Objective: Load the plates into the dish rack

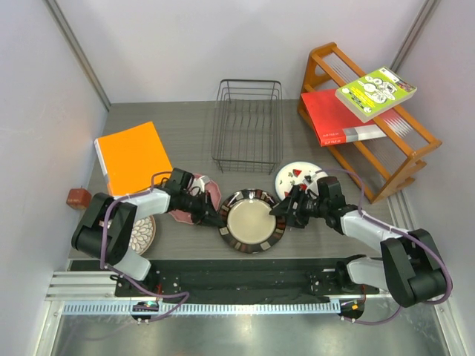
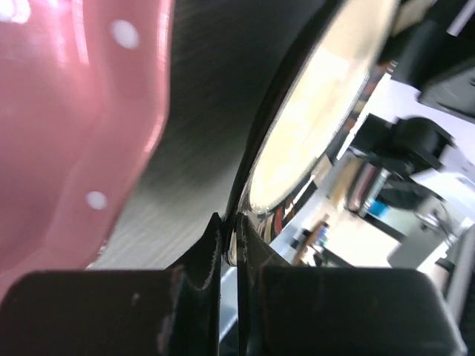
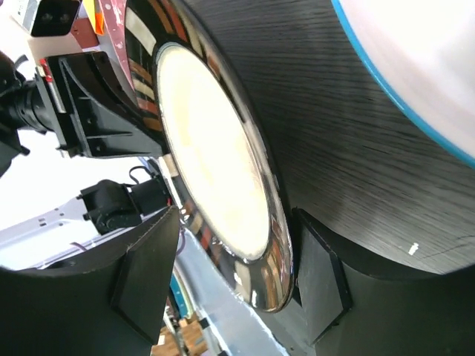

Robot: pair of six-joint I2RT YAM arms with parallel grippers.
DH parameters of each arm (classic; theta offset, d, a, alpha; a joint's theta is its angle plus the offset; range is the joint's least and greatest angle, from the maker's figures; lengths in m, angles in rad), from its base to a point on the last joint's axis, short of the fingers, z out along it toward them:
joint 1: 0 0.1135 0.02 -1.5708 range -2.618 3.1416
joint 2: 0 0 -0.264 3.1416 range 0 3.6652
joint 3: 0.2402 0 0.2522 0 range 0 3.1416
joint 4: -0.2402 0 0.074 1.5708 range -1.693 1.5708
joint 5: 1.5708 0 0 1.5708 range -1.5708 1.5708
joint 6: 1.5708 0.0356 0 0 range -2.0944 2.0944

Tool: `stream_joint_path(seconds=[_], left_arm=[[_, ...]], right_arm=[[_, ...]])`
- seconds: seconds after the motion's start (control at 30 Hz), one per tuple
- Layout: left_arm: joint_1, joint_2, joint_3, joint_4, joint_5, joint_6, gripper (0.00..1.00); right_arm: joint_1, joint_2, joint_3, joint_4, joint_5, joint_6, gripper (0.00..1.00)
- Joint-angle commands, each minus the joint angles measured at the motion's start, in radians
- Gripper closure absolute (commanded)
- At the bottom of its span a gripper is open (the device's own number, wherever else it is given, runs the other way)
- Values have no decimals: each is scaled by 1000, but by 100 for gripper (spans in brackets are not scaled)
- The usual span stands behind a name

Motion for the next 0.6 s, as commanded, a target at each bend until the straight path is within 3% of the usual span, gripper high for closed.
stream_joint_path(seconds=[0.0,0.1,0.57], left_arm=[[-6,26,13,165,368,-17,100],[23,47,8,165,485,27,100],[53,144,106,113,643,87,100]], right_arm=[[17,-43,11,137,-134,20,34],[17,-34,6,144,-116,22,34],[-9,98,-29,183,-59,138,27]])
